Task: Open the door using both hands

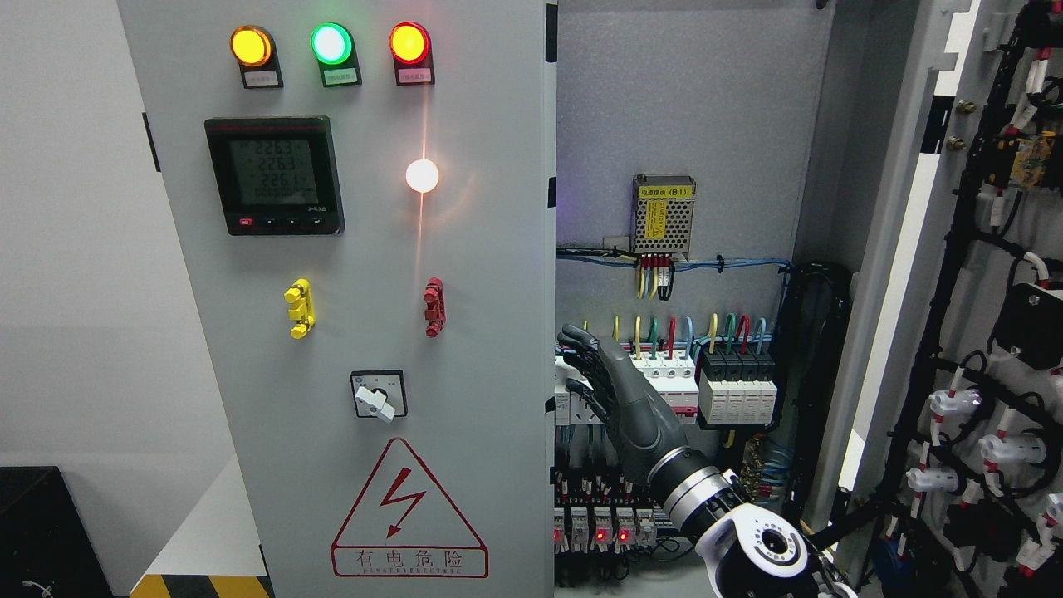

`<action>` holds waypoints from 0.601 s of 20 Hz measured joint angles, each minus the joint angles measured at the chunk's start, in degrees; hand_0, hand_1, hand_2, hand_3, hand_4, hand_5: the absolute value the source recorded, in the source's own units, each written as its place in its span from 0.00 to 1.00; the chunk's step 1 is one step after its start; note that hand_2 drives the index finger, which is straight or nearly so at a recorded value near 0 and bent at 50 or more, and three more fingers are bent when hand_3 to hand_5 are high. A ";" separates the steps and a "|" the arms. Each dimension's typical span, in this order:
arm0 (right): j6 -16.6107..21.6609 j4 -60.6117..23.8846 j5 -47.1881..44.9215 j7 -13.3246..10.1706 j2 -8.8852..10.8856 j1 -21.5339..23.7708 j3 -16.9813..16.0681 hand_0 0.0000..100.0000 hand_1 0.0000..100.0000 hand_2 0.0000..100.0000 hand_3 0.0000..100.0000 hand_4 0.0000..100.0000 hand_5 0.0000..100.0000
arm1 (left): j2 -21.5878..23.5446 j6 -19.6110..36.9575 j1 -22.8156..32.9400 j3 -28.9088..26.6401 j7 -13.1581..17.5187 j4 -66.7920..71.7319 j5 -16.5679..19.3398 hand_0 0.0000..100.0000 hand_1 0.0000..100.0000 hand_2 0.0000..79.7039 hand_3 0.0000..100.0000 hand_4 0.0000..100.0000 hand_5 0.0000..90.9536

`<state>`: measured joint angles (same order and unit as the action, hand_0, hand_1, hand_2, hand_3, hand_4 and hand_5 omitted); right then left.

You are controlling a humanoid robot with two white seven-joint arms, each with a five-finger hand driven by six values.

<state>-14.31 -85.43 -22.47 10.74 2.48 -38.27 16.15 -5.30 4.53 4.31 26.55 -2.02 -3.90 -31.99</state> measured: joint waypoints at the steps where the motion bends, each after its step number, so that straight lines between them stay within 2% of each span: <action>1: 0.00 0.32 -0.10 0.19 0.15 -0.26 -0.03 0.19 0.00 0.00 0.00 0.00 0.00 | 0.00 0.00 0.00 0.00 0.00 0.00 0.00 0.00 0.00 0.00 0.00 0.00 0.00; 6: 0.00 1.85 -0.42 1.25 0.70 -1.44 -0.13 0.19 0.00 0.00 0.00 0.00 0.00 | 0.00 0.01 0.00 0.01 0.00 -0.01 0.00 0.00 0.00 0.00 0.00 0.00 0.00; 12: 0.10 3.19 -0.68 3.80 1.13 -2.24 -0.27 0.19 0.00 0.00 0.00 0.00 0.00 | 0.01 0.03 0.00 0.01 0.00 -0.02 0.00 0.00 0.00 0.00 0.00 0.00 0.00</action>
<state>-14.21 -82.25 -23.14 14.54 3.61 -40.51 15.87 -5.29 4.57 4.31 26.56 -2.01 -3.92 -31.99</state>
